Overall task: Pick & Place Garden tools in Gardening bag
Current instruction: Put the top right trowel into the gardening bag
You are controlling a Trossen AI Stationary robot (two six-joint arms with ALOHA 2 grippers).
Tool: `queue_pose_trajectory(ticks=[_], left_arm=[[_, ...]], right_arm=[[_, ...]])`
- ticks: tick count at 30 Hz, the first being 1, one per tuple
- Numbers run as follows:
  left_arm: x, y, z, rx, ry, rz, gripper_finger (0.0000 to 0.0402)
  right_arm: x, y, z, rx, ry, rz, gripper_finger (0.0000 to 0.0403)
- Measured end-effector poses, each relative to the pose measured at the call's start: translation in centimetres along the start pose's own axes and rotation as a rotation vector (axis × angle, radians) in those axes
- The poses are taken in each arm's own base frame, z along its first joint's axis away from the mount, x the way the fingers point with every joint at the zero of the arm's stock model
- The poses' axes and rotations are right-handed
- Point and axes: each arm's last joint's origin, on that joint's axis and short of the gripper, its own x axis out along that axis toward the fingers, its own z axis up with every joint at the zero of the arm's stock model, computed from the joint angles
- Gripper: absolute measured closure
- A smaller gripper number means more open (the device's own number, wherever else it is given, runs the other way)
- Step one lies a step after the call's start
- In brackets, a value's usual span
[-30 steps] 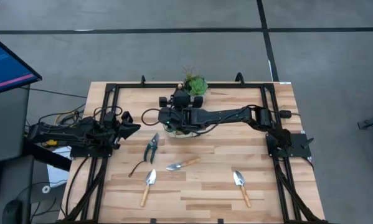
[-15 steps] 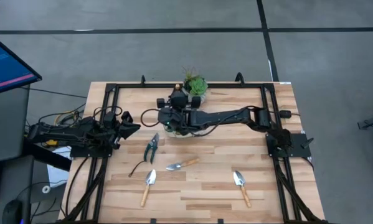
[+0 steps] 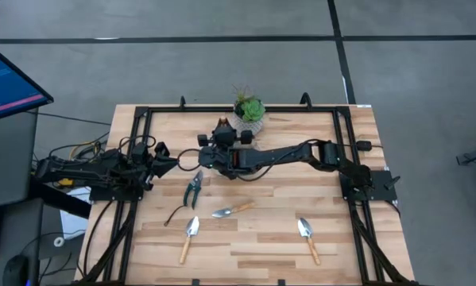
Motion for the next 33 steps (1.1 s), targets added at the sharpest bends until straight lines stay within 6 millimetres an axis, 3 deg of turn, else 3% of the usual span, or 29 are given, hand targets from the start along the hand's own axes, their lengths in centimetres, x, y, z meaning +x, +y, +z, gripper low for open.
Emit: queue_pose_trajectory(ticks=[15, 22, 33], left_arm=[[0.0, 0.0, 0.0, 0.000, 0.000, 0.000, 0.0394], [0.0, 0.0, 0.0, 0.000, 0.000, 0.000, 0.0394], [0.0, 0.0, 0.0, 0.000, 0.000, 0.000, 0.0394]], right_arm=[[-0.2, -0.5, -1.1, 0.024, 0.071, 0.055, 0.0343], [0.0, -1.3, -3.3, 0.065, 0.114, 0.061, 0.0343], [0.4, -1.1, -3.0, 0.013, 0.181, 0.116, 0.0343]])
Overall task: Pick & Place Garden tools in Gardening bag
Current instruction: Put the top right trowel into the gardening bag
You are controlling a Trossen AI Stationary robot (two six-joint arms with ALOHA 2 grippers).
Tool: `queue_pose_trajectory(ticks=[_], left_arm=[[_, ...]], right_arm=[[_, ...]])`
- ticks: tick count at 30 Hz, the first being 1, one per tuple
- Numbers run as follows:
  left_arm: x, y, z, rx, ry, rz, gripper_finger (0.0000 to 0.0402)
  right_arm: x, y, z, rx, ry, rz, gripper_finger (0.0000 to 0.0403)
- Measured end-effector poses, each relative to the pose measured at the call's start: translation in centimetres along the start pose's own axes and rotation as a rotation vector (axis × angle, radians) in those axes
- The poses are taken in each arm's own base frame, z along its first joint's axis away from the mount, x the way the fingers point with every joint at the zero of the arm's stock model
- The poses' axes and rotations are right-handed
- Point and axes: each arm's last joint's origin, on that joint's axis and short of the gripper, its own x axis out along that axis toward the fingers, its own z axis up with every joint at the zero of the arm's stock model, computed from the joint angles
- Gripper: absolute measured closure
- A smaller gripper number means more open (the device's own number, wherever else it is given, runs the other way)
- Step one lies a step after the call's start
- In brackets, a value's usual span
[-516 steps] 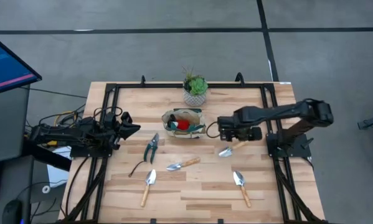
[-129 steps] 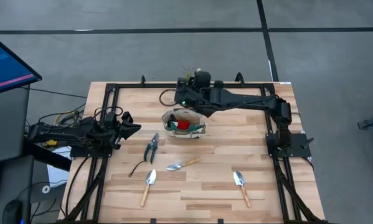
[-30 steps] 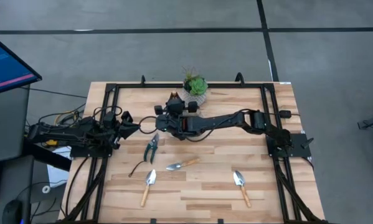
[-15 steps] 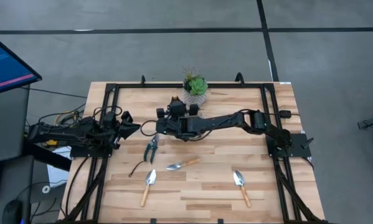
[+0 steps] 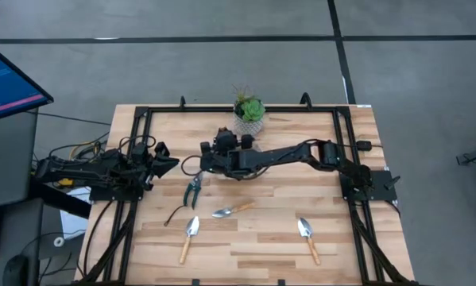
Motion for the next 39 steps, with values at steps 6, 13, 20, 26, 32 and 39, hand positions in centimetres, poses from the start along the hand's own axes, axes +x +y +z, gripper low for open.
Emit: queue_pose_trajectory(ticks=[6, 13, 20, 26, 32, 39], left_arm=[[0.0, 0.0, 0.0, 0.000, 0.000, 0.000, 0.0394], [0.0, 0.0, 0.0, 0.000, 0.000, 0.000, 0.0394], [0.0, 0.0, 0.0, 0.000, 0.000, 0.000, 0.0394], [0.0, 0.0, 0.0, 0.000, 0.000, 0.000, 0.0394], [0.0, 0.0, 0.0, 0.000, 0.000, 0.000, 0.0394], [0.0, 0.0, 0.0, 0.000, 0.001, 0.000, 0.0394]], right_arm=[[0.2, 0.8, 2.6, -0.021, -0.005, 0.023, 0.0343], [-0.4, 1.6, 5.9, 0.003, -0.048, 0.024, 0.0343], [-2.2, 2.3, 7.4, 0.014, -0.061, 0.065, 0.0343], [-3.0, 2.3, 6.9, -0.003, -0.052, 0.074, 0.0343], [-2.9, 1.4, 5.8, -0.007, -0.031, 0.023, 0.0343], [-2.3, 0.2, 5.1, -0.044, 0.003, -0.028, 0.0343]])
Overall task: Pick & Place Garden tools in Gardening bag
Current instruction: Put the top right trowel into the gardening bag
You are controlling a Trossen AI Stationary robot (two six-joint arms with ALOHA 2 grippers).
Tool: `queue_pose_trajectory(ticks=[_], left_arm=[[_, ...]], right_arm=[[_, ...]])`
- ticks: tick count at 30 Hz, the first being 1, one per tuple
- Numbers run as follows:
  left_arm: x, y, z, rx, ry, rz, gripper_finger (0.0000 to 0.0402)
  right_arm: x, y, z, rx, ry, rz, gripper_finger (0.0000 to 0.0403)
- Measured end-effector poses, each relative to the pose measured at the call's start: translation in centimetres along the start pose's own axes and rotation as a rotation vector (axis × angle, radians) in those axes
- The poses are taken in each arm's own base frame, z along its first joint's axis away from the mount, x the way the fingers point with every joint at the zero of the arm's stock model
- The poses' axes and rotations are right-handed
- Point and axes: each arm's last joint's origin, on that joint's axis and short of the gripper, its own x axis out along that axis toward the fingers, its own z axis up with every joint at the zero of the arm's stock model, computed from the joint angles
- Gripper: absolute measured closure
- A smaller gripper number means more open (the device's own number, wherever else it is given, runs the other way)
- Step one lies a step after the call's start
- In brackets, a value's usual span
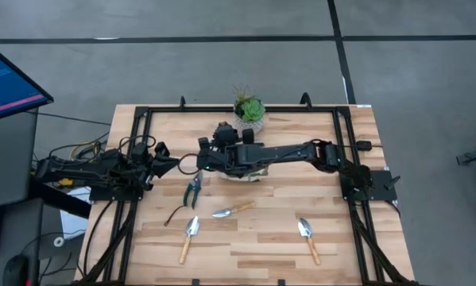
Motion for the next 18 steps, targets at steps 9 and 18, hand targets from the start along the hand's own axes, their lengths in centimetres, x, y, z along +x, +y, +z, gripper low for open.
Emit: queue_pose_trajectory(ticks=[9, 18], left_arm=[[0.0, 0.0, 0.0, 0.000, 0.000, 0.000, 0.0394], [0.0, 0.0, 0.0, 0.000, 0.000, 0.000, 0.0394]], right_arm=[[0.8, 0.1, 0.2, 0.015, 0.032, 0.022, 0.0343], [0.5, -1.0, -0.8, -0.058, 0.093, -0.010, 0.0343]])
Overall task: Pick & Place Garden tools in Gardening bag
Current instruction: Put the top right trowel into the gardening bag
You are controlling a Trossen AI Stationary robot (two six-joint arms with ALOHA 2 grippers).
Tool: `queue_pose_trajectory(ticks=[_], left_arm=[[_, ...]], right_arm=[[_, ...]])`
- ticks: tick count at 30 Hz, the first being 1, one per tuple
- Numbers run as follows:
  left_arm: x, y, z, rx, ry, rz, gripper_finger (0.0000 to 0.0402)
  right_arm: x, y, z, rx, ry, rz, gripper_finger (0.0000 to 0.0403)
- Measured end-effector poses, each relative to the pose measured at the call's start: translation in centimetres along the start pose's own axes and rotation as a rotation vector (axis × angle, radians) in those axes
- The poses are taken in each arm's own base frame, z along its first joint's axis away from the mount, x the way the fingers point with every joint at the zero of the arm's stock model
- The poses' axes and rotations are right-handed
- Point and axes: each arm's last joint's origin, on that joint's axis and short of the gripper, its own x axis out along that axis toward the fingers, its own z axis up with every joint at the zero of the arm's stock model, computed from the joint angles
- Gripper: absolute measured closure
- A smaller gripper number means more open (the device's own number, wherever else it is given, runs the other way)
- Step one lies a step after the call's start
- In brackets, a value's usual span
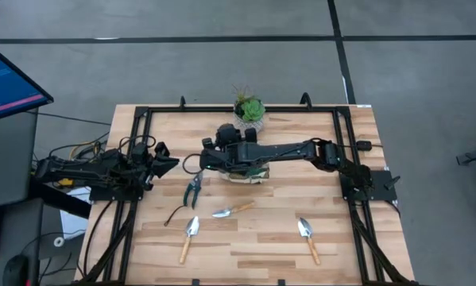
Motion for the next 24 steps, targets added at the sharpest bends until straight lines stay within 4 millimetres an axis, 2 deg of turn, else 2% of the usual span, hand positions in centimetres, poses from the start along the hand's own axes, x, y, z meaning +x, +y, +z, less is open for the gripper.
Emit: queue_pose_trajectory(ticks=[4, 8, 16, 24], left_arm=[[0.0, 0.0, 0.0, 0.000, 0.000, 0.000, 0.0394], [0.0, 0.0, 0.0, 0.000, 0.000, 0.000, 0.0394], [0.0, 0.0, 0.0, 0.000, 0.000, 0.000, 0.0394], [0.0, 0.0, 0.0, 0.000, 0.001, 0.000, 0.0394]], right_arm=[[0.4, -0.2, -0.9, 0.038, 0.011, -0.011, 0.0343], [0.3, 0.3, -0.6, 0.092, 0.002, 0.013, 0.0343], [0.3, 0.9, -0.4, -0.005, 0.040, 0.077, 0.0343], [1.6, 2.1, -3.7, -0.009, 0.074, 0.078, 0.0344]])
